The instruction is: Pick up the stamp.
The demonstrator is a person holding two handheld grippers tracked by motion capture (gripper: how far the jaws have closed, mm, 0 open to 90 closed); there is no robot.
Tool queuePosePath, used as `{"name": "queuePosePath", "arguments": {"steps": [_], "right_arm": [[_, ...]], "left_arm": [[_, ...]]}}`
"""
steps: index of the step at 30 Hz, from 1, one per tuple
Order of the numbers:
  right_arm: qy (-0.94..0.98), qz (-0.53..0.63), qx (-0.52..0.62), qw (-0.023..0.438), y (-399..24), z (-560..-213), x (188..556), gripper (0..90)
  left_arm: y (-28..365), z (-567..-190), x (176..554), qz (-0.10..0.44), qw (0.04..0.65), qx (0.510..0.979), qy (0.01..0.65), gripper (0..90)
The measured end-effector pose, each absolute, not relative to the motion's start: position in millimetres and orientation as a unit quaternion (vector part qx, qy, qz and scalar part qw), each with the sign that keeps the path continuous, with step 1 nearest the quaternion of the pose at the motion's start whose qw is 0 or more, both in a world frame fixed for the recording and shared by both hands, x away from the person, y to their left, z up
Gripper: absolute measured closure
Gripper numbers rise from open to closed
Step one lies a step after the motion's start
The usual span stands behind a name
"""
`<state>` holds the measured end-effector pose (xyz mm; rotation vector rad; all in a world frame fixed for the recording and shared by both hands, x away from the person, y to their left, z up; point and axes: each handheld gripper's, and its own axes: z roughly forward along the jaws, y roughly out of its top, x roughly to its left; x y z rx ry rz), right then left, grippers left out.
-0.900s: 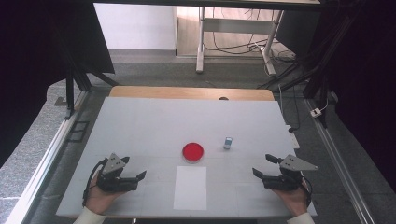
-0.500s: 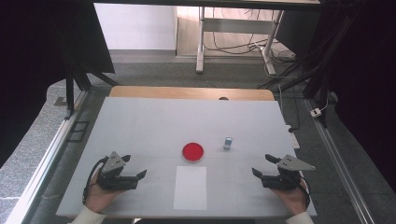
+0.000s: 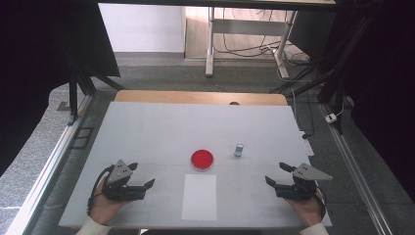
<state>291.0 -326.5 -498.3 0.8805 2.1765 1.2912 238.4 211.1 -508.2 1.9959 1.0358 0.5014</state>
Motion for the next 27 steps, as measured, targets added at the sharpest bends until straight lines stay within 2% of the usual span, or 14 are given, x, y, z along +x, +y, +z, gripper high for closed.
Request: {"name": "queuePosePath", "arguments": {"steps": [13, 27], "right_arm": [[0.789, 0.471, 0.318, 0.234, -322.7, -494.7, 290.0, 22.4], [0.784, 0.481, 0.309, 0.240, -309.3, -463.6, 292.1, 24.9]], "left_arm": [[215.7, -512.8, 238.8, 0.199, 0.407, 0.790, 0.413, 15.9], [209.8, -514.1, 242.3, 0.196, 0.403, 0.797, 0.405, 16.0]]}}
